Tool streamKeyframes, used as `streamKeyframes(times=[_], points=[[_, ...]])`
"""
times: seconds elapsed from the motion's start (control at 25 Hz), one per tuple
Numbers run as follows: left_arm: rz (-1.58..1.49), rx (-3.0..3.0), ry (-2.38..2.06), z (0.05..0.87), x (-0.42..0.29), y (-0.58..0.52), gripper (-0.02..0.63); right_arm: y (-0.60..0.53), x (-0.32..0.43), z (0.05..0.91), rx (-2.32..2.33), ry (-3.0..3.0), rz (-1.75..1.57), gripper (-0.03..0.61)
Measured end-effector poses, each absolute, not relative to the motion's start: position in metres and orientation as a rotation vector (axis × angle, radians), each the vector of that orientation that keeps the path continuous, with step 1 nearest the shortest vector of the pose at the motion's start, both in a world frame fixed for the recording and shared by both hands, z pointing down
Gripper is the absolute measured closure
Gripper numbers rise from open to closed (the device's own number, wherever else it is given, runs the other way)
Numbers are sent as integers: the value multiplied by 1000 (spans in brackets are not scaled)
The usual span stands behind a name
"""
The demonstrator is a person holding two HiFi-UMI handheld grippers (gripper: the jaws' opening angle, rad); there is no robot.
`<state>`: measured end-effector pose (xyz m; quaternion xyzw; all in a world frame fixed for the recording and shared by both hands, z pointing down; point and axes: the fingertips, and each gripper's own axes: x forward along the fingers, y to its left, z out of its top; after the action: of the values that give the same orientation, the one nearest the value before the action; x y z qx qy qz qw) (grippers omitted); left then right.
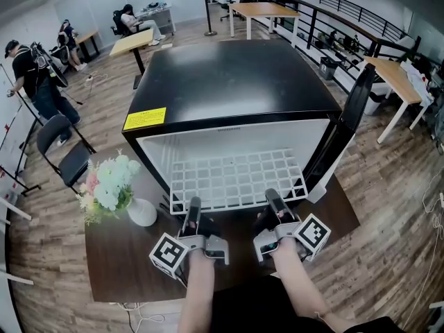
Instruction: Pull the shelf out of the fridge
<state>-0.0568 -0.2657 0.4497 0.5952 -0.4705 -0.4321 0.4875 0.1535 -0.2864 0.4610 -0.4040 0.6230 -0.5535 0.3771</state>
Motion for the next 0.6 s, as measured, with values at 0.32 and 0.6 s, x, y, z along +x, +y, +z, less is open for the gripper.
streamKeyframes(times=[0.32,0.6], points=[[-1046,1452,-1148,450,-57,-262,584,-283,154,461,-1034,1591,-1422,566],[-1044,1457,-1146,449,-56,-258,584,-279,154,461,-1038,1592,-1424,566]])
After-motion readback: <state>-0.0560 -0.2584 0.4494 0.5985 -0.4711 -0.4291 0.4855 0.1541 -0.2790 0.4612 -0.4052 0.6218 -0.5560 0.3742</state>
